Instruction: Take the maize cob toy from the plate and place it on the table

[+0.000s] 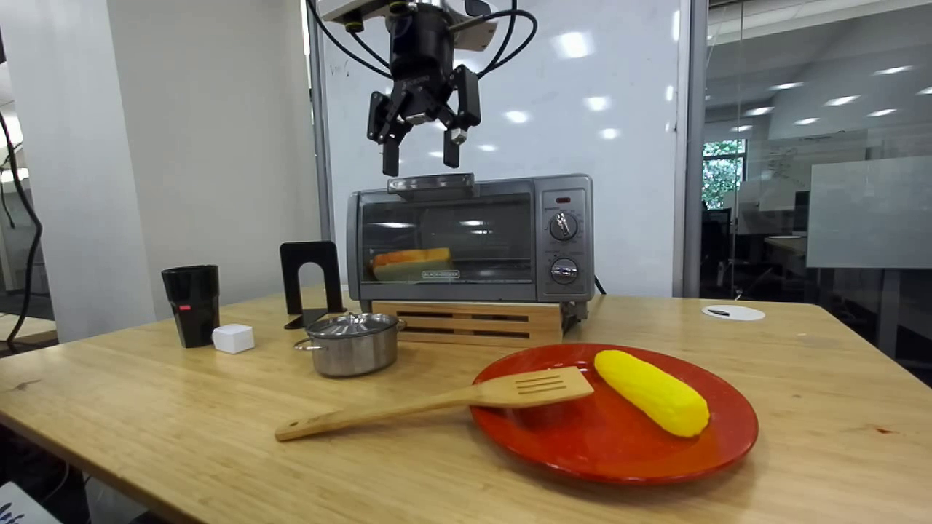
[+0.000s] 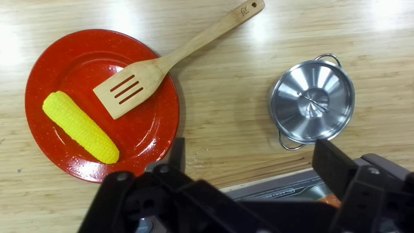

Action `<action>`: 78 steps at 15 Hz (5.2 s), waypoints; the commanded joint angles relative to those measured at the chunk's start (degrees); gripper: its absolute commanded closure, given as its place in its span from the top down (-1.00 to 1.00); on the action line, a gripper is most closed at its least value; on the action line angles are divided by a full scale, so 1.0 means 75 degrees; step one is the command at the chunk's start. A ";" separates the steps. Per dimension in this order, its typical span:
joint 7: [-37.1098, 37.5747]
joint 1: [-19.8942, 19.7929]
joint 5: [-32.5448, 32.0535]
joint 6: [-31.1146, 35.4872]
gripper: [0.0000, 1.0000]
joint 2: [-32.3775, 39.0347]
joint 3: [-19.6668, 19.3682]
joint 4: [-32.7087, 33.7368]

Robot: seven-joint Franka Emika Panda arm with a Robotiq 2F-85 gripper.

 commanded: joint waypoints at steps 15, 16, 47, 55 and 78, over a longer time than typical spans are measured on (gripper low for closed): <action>0.0018 -0.0187 -0.0029 -0.0020 1.00 0.0000 0.0196 0.0022; 0.0018 -0.0187 -0.0029 -0.0020 1.00 0.0000 0.0196 0.0022; -0.2472 -0.2120 0.0342 -0.0809 1.00 0.3040 0.0416 0.3212; -0.2473 -0.2113 0.0344 -0.0893 1.00 0.3066 0.0451 0.3298; -0.2473 -0.2114 0.0344 -0.0899 1.00 0.3066 0.0452 0.3299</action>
